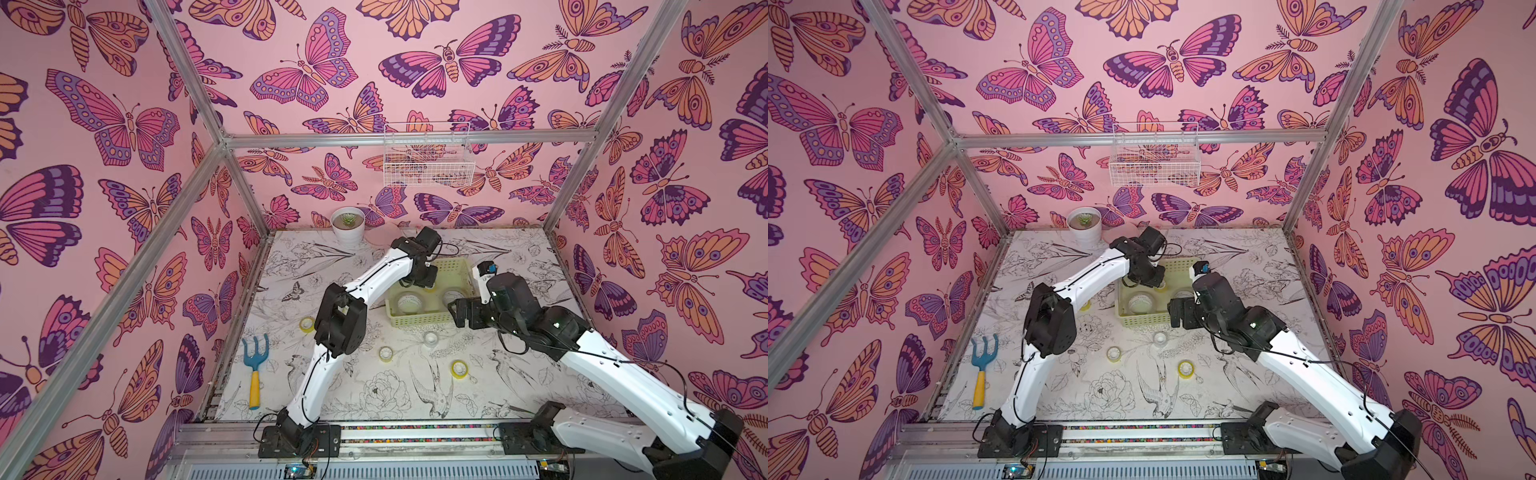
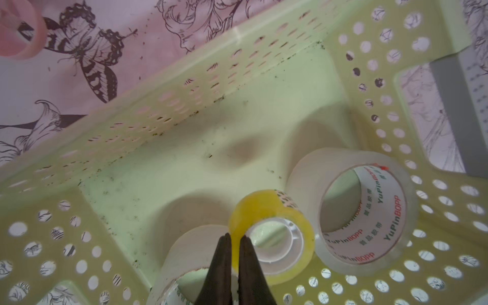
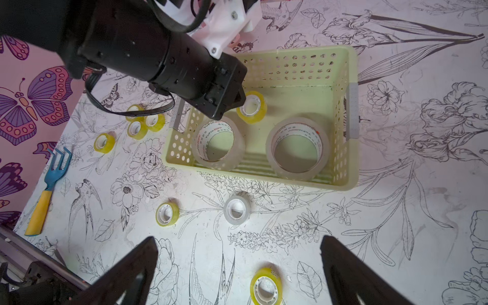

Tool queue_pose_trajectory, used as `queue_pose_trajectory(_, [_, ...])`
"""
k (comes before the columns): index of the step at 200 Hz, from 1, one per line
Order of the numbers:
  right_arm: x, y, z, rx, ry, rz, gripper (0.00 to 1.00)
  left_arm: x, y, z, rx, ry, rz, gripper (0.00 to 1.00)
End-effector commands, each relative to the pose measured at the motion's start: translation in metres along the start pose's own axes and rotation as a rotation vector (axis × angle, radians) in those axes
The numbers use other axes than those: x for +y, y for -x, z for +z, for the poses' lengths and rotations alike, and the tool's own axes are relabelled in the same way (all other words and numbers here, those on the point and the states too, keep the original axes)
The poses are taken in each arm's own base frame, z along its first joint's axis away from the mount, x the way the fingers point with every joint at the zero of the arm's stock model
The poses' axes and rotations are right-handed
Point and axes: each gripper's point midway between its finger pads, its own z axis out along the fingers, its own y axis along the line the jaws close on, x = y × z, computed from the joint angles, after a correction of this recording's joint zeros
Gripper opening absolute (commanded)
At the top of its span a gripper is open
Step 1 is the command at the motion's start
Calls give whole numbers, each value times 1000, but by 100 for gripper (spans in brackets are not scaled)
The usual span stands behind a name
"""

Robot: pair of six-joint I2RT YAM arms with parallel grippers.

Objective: Put the transparent tape into the storage box
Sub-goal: Place the tape in the storage box.

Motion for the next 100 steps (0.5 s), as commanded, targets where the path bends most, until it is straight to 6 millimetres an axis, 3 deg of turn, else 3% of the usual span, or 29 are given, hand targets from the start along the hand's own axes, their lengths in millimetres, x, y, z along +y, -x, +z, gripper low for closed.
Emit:
queue_pose_trajectory(1, [-6, -5, -3, 7, -26, 17, 99, 1, -3, 14, 30, 10, 35, 1])
queue_pose_trajectory(53, [-5, -6, 0, 13, -26, 13, 99, -1, -22, 40, 95, 20, 79, 2])
queue_pose_trajectory(100, [-4, -5, 4, 18, -28, 5, 99, -6, -44, 41, 147, 22, 112, 2])
